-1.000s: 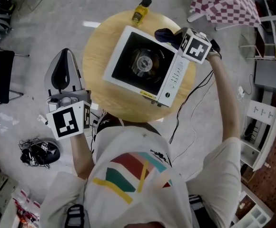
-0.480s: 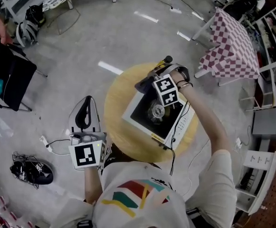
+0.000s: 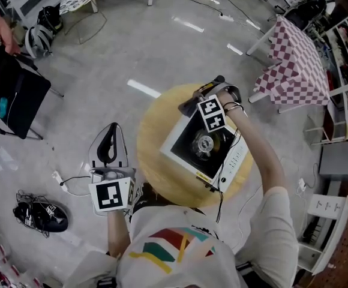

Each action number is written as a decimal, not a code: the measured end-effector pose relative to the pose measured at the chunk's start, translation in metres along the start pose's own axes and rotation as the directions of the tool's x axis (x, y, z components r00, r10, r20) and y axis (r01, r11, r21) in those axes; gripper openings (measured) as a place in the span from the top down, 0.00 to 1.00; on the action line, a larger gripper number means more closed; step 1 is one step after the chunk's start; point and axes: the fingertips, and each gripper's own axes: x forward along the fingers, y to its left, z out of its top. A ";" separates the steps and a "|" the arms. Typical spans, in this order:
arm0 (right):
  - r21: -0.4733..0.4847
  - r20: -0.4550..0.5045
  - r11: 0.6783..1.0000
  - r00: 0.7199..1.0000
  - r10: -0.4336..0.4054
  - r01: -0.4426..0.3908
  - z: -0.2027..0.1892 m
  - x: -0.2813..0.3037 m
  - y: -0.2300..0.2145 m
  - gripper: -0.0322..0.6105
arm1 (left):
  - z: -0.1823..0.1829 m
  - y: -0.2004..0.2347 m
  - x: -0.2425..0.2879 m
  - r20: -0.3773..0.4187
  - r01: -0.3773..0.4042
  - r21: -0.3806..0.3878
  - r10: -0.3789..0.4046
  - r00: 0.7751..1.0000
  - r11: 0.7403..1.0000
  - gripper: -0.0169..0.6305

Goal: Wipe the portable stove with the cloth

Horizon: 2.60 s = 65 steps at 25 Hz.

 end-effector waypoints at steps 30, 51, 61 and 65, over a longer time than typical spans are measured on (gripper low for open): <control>-0.157 0.017 0.979 0.990 0.138 -0.133 0.053 -0.004 0.041 0.90 | -0.028 0.009 -0.009 -0.065 0.004 -0.017 -0.006 0.998 1.000 0.96; -0.305 0.195 0.949 0.970 0.143 -0.079 0.183 -0.038 0.071 0.89 | -0.020 0.011 -0.028 -0.047 -0.002 -0.021 0.001 0.999 1.000 0.96; -0.296 0.326 0.953 0.931 0.167 -0.067 0.234 -0.053 0.078 0.89 | -0.019 0.012 -0.028 -0.050 0.009 -0.008 -0.009 0.999 1.000 0.96; -0.062 0.423 0.998 0.905 0.042 -0.018 0.230 -0.068 0.060 0.89 | -0.015 0.004 -0.020 -0.041 0.047 -0.005 -0.047 0.998 0.999 0.96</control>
